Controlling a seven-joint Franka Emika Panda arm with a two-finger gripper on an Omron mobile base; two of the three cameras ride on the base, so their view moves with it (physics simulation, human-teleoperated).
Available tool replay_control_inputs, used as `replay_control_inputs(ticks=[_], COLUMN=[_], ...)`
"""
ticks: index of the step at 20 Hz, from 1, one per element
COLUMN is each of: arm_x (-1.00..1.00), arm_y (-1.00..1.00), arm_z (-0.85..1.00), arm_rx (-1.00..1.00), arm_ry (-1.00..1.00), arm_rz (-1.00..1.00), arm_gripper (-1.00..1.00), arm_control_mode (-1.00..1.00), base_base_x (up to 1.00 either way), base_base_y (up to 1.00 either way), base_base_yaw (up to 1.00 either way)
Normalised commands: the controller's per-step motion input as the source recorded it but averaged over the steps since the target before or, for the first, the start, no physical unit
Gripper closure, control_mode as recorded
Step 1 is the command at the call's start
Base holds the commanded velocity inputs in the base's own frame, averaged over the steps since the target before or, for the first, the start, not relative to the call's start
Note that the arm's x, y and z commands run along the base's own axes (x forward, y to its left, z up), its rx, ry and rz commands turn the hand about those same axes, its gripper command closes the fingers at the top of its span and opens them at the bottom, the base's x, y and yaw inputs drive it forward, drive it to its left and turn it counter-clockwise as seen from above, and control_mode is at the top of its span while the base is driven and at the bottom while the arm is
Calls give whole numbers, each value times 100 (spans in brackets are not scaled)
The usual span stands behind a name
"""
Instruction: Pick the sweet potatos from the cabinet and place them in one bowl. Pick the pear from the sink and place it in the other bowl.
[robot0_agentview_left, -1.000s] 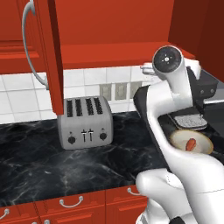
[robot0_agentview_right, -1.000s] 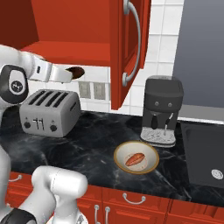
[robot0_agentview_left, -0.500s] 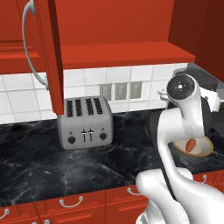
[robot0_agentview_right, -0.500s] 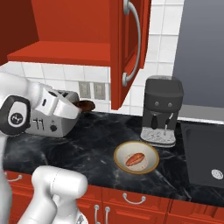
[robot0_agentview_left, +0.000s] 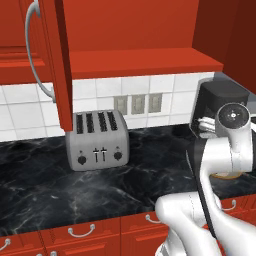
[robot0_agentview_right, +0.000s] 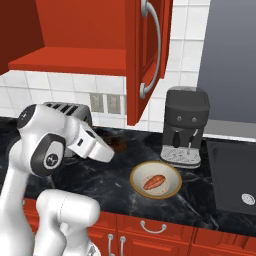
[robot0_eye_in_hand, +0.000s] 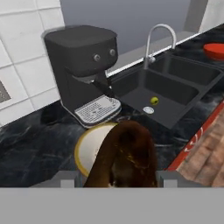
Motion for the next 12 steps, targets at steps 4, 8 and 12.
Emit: replay_control_inputs(ticks=[4, 8, 12], arm_x=[0, 0, 7], arm_y=[-24, -17, -25], arm_z=[-73, -71, -62], arm_rx=[6, 0, -1], arm_ry=[13, 3, -1], arm_rz=[0, 0, 2], arm_gripper=[100, 100, 100], arm_control_mode=[-100, -100, -100], base_base_x=[0, 0, 0], base_base_y=[0, 0, 0], base_base_yaw=[0, 0, 0])
